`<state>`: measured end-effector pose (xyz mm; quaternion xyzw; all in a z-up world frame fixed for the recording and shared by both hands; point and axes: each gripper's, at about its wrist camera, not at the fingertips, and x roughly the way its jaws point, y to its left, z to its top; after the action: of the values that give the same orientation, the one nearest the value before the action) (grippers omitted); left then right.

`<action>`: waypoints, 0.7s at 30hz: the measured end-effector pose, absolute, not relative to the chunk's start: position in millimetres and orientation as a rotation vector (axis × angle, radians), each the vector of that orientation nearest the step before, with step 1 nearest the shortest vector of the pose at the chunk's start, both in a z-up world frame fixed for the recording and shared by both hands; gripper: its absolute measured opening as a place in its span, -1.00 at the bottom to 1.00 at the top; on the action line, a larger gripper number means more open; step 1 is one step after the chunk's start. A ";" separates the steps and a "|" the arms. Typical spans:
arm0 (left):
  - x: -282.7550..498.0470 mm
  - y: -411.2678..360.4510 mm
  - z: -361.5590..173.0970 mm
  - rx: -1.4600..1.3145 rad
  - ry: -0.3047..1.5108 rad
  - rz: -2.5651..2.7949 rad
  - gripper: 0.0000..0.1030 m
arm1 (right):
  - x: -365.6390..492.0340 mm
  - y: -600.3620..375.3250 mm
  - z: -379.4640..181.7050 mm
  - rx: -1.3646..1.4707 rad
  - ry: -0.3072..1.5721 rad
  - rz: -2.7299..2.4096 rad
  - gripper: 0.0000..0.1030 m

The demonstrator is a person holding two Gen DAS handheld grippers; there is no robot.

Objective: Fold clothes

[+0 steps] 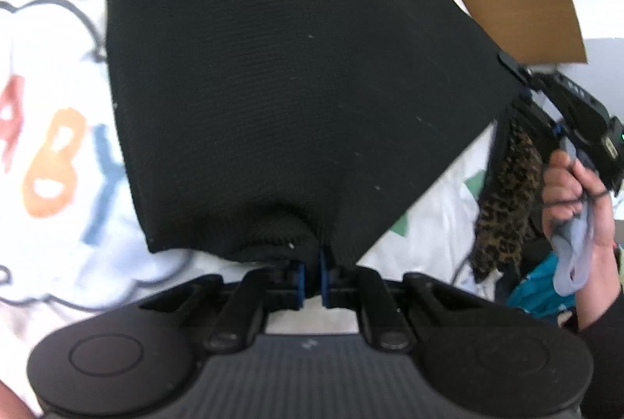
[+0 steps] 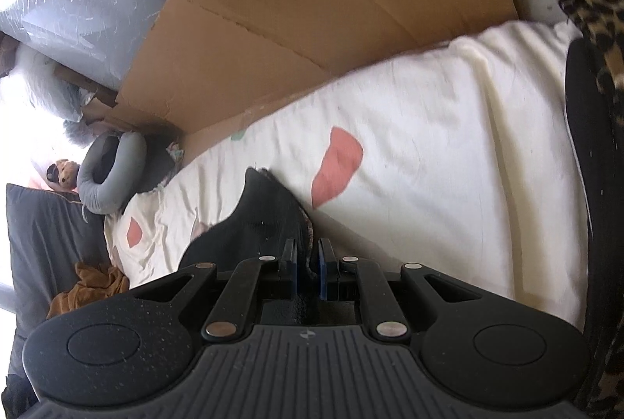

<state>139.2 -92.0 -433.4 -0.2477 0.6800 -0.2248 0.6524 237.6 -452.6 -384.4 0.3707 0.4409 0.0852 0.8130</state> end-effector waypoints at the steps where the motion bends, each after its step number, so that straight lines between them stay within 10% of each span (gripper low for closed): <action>1: 137.4 -97.5 -431.9 -0.563 1.545 -0.528 -0.86 | 238.6 -454.2 -382.2 0.791 0.935 0.181 -0.84; 21: 177.5 -120.0 -426.3 -0.477 1.693 -0.712 -0.67 | 215.1 -487.6 -396.4 0.735 0.955 -0.049 -0.75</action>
<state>177.5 -120.0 -426.3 -0.2044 0.7252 -0.3049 0.5825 215.1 -487.6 -396.4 0.3458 0.4491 -0.0232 0.8235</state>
